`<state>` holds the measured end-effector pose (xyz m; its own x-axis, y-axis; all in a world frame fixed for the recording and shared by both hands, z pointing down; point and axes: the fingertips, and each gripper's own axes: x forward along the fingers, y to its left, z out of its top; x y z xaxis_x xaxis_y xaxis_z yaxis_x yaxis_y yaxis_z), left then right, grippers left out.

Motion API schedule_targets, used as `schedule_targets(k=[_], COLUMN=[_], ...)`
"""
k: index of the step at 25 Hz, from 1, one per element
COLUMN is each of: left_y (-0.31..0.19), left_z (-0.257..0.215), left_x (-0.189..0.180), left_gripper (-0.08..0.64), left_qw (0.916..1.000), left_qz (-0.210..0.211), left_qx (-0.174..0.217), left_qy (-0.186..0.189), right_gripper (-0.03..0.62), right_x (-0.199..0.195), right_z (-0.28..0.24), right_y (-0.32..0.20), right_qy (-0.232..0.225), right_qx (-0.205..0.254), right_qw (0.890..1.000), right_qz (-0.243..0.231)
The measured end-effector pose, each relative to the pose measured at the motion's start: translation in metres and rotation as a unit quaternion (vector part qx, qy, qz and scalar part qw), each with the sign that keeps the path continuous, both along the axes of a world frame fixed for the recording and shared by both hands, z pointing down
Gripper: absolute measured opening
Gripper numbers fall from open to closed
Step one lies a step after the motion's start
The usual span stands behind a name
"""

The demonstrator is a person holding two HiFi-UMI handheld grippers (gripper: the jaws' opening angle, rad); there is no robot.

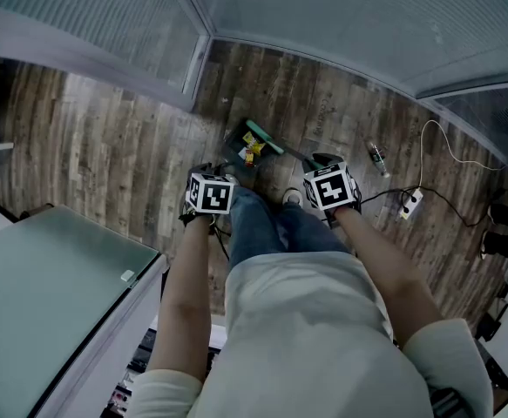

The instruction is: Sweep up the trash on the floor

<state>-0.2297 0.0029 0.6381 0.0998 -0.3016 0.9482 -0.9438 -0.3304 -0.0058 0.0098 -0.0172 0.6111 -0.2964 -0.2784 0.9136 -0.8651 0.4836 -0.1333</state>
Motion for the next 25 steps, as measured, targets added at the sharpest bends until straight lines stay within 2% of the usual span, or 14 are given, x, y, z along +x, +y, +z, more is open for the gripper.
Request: schedule_targets(k=[9, 14, 25], left_y=[0.002, 0.003, -0.002], left_z=[-0.001, -0.001, -0.002], left_x=[-0.005, -0.011, -0.035], left_gripper=[0.092, 0.092, 0.092], left_qw=[1.0000, 1.0000, 0.9997], left_qz=[0.003, 0.005, 0.011], left_qx=[0.002, 0.000, -0.003], left_qy=[0.002, 0.009, 0.022], right_gripper=[0.101, 0.101, 0.101], right_x=[-0.013, -0.021, -0.028], right_z=[-0.004, -0.004, -0.016], right_y=[0.018, 0.022, -0.004], right_qy=[-0.013, -0.017, -0.003], right_qx=[-0.014, -0.021, -0.006], right_qw=[1.000, 0.999, 0.995], right_qz=[0.011, 0.032, 0.096])
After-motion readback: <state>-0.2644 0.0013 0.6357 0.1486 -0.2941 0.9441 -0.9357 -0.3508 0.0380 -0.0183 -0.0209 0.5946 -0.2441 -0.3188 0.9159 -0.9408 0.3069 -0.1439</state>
